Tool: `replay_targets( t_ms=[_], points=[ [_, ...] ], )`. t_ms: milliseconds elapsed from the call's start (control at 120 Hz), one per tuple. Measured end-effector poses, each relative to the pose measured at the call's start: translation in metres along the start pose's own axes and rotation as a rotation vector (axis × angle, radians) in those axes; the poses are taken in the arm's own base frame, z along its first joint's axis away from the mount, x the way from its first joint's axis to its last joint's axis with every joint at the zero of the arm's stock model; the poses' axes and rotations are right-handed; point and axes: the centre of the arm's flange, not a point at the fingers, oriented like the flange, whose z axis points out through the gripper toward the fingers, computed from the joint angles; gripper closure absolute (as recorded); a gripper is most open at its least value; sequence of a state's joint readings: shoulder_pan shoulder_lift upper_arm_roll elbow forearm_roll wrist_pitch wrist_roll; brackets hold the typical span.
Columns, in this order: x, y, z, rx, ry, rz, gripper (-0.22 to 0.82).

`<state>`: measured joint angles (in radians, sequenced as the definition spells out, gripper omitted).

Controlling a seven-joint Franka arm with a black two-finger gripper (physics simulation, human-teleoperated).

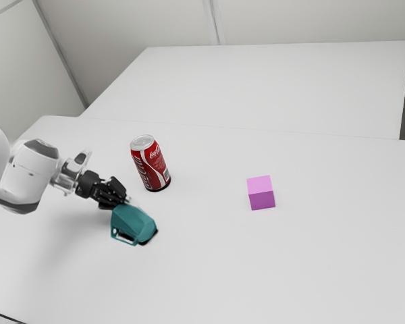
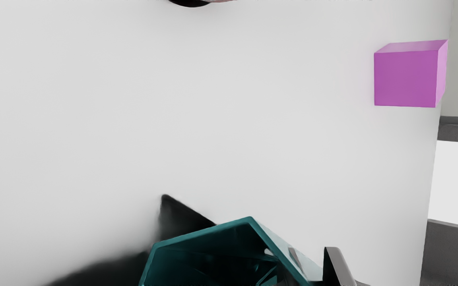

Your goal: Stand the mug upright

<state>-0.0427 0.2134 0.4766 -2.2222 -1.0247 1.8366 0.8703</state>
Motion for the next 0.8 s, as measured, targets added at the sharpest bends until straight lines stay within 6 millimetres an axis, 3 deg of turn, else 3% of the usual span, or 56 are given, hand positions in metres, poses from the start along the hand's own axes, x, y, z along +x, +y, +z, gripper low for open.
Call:
replay_targets(
  t_ms=[383, 800],
  points=[
    [0.001, 0.053, -0.005, -0.007, -0.015, 0.105, 0.78],
    [0.004, 0.066, -0.011, 0.146, -0.085, 0.150, 0.78]
  ],
)
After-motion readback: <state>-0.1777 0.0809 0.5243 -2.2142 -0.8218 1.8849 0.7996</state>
